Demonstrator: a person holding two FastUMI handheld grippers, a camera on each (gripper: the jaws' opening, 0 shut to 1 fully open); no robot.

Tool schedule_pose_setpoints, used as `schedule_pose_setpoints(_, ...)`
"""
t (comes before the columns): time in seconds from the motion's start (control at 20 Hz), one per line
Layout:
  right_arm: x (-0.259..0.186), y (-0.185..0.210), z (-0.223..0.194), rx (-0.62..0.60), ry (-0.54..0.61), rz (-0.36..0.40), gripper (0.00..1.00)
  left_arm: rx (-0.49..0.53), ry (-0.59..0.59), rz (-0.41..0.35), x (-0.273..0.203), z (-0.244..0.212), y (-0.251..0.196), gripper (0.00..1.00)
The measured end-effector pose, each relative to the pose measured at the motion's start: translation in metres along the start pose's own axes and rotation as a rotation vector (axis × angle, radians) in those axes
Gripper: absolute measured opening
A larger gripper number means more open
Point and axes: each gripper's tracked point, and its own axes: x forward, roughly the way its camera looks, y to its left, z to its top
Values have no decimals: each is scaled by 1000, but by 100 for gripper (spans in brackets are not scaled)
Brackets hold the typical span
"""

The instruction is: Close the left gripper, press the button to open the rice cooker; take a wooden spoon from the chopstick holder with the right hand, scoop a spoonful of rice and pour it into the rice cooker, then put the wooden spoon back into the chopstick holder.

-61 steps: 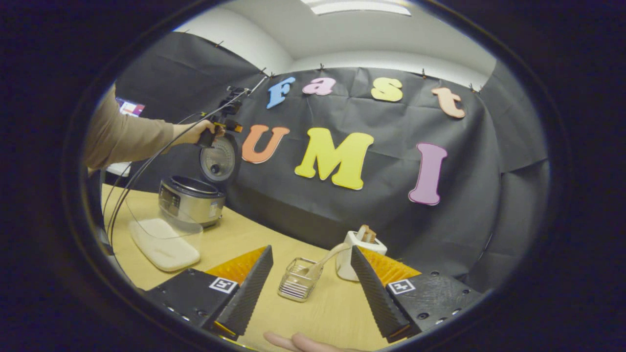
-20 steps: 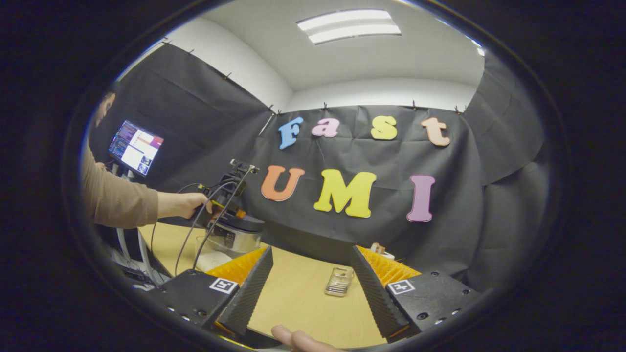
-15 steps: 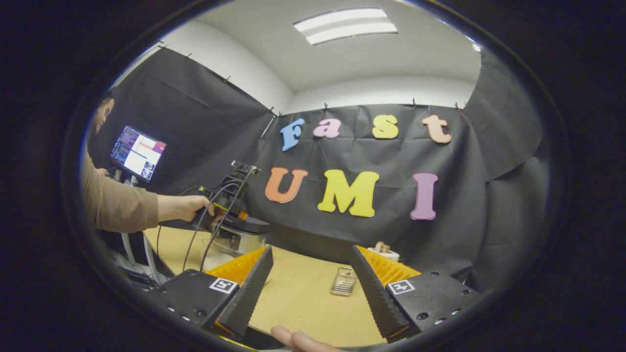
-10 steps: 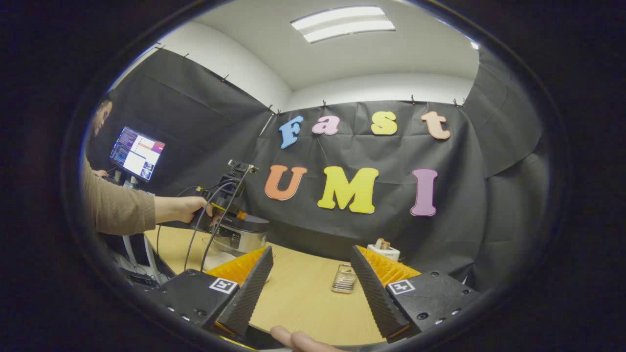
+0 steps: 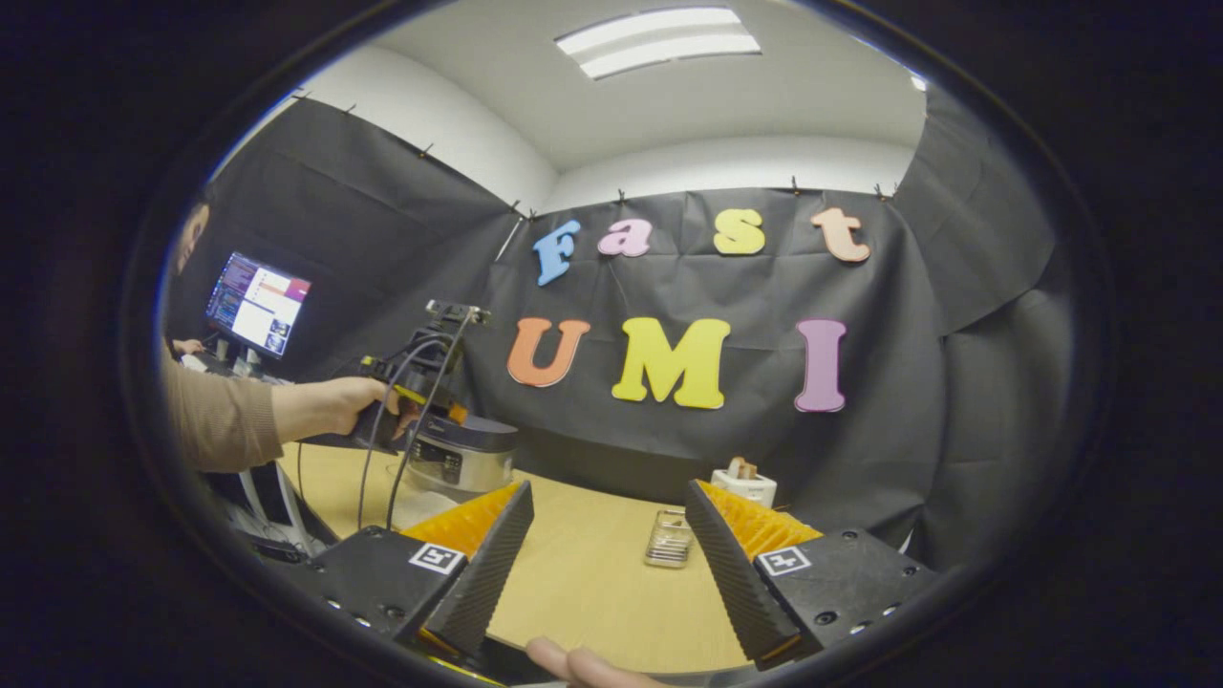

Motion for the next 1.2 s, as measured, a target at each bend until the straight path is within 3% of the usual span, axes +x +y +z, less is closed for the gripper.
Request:
schedule_pose_setpoints(0.3,5,-6,19,45,13,-14,96,-12,-126,-64,-92,27,-20,78)
schedule_pose_setpoints(0.5,28,-16,29,71,79,-86,96,25,-184,-80,-157,17,-29,78)
schedule_pose_setpoints(0.65,49,-16,39,126,113,-87,96,28,-212,-81,-191,7,-29,78)
schedule_pose_setpoints(0.8,70,-33,47,173,138,-158,96,7,-242,-70,-214,5,-32,78)
schedule_pose_setpoints(0.9,79,-39,35,208,202,-196,96,15,-227,-122,-221,-5,-51,78)
schedule_pose_setpoints(1.2,85,-50,2,226,213,-183,96,79,-244,-106,-219,-8,-50,78)
